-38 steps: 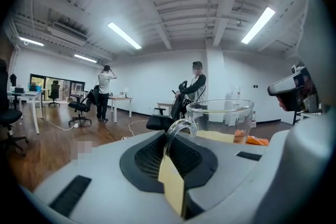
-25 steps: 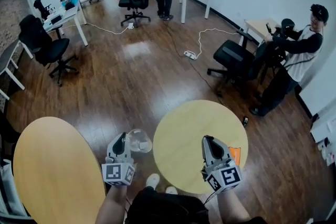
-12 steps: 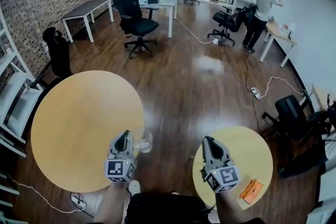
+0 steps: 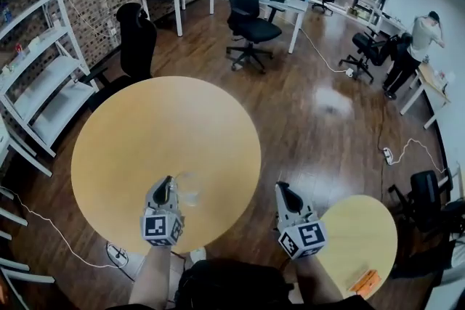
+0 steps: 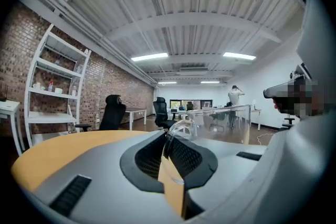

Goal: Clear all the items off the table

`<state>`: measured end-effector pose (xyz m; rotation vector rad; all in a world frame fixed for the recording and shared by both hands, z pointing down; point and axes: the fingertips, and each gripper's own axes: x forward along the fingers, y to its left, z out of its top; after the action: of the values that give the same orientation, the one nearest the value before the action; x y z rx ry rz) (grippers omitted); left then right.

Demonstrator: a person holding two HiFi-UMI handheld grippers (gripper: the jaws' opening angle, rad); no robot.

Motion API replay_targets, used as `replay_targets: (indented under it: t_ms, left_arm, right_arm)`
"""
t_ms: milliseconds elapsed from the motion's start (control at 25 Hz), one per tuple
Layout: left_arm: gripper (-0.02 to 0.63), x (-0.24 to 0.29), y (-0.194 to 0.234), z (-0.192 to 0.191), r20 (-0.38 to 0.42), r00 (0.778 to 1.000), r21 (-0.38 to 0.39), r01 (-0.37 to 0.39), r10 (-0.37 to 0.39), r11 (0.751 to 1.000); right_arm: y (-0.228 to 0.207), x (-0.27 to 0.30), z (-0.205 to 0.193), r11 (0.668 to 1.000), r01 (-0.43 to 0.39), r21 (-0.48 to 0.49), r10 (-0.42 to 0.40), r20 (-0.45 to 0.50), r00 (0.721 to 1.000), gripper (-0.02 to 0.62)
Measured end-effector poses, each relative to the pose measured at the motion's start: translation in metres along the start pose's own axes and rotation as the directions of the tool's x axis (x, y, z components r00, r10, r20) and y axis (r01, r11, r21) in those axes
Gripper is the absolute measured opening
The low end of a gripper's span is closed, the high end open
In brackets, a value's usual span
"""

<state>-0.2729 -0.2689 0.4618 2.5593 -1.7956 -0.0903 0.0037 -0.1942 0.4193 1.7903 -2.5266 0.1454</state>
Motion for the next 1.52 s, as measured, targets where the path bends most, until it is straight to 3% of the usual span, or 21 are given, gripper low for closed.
replay_targets:
  t_ms: [240,560,760,1040,1360,1520]
  left_arm:
    - [0.006,-0.001,0.094,-0.032,-0.031,0.996,0.038,-0.086,0.087,0.996]
    - [0.001,0.001,0.179,-0.085,-0.098,0.982,0.138,-0.147,0.161,0.979]
    - [0.000,0.005,0.224,-0.113,-0.138,0.960,0.132,-0.225,0.242,0.965]
    - [0.000,0.008,0.266,-0.143,-0.168,0.936,0.115,-0.293,0.309,0.949]
    - [0.000,0.008,0.280,-0.155,-0.140,0.942,0.149,-0.284,0.304,0.947]
    - [0.000,-0.002,0.283,-0.162,-0.159,0.932,0.109,-0.310,0.324,0.944]
  right_arm:
    - [0.055,0.070,-0.025,0.998,-0.064,-0.010,0.063,-0.084,0.994,0.006]
    - [0.102,0.123,-0.074,0.995,-0.098,0.012,0.099,-0.213,0.972,0.006]
    - [0.117,0.144,-0.096,0.992,-0.127,-0.010,0.119,-0.278,0.953,0.006]
    - [0.131,0.163,-0.113,0.989,-0.146,-0.006,0.135,-0.336,0.932,0.006]
    - [0.143,0.176,-0.122,0.985,-0.170,0.000,0.159,-0.356,0.921,0.006]
    - [0.151,0.179,-0.128,0.983,-0.183,0.007,0.172,-0.371,0.912,0.006]
